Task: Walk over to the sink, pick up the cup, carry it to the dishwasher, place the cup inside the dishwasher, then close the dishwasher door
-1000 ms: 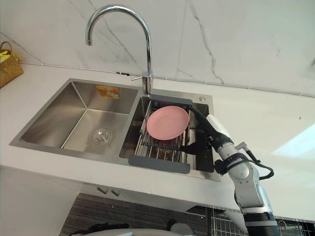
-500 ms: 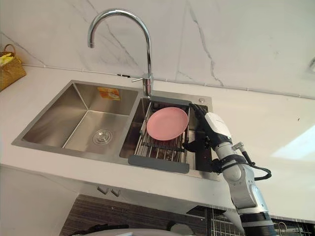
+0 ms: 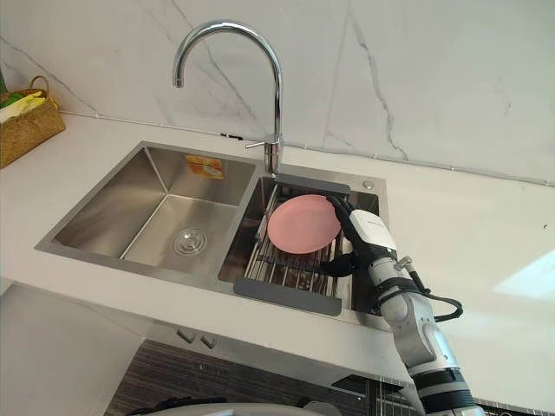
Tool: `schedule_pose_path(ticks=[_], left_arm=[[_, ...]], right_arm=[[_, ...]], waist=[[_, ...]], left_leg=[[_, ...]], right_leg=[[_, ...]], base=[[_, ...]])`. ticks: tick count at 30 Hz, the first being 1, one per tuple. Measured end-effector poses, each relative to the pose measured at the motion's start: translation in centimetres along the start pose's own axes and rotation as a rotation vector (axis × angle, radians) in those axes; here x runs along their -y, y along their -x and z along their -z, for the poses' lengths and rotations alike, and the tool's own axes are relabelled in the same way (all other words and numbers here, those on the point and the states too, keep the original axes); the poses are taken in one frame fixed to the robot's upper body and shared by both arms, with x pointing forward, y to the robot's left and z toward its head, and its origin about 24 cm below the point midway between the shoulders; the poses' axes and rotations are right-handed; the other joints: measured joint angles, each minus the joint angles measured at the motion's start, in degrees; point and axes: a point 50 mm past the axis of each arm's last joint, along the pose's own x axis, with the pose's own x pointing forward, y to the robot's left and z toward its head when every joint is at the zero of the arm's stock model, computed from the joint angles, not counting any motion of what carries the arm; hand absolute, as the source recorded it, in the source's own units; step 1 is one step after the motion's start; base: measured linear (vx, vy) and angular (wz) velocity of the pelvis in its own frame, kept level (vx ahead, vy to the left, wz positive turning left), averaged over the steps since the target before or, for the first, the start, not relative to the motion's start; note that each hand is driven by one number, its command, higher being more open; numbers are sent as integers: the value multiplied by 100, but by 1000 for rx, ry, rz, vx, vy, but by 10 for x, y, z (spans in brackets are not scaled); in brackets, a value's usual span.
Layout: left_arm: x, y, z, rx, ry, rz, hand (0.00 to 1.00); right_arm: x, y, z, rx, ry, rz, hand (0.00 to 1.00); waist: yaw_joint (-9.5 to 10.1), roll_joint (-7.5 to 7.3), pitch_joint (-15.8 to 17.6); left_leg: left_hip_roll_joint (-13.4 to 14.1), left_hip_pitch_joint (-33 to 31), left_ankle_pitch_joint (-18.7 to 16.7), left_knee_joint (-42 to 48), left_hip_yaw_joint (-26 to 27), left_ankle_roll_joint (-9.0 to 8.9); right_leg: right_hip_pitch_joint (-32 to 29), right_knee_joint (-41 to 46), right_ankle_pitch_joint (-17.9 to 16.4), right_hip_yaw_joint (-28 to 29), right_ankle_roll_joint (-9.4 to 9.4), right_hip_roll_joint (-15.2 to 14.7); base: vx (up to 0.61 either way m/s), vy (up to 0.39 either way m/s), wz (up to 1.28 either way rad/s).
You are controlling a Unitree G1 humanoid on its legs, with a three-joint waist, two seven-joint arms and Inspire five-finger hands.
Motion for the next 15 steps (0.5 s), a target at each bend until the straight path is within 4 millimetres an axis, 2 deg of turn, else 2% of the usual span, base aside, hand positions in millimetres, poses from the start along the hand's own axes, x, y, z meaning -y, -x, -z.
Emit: schedule_pose_path(ticks=[15], left_arm=[[2, 1, 0, 13, -25, 15, 100]], right_arm=[[-17, -13, 5, -25, 112, 54, 100]], waist=[[108, 28, 0]], left_leg=[[-54, -4, 143, -168, -210, -16]], right_leg=[[122, -261, 139, -168, -16, 19]], base=[[-24, 7, 7]])
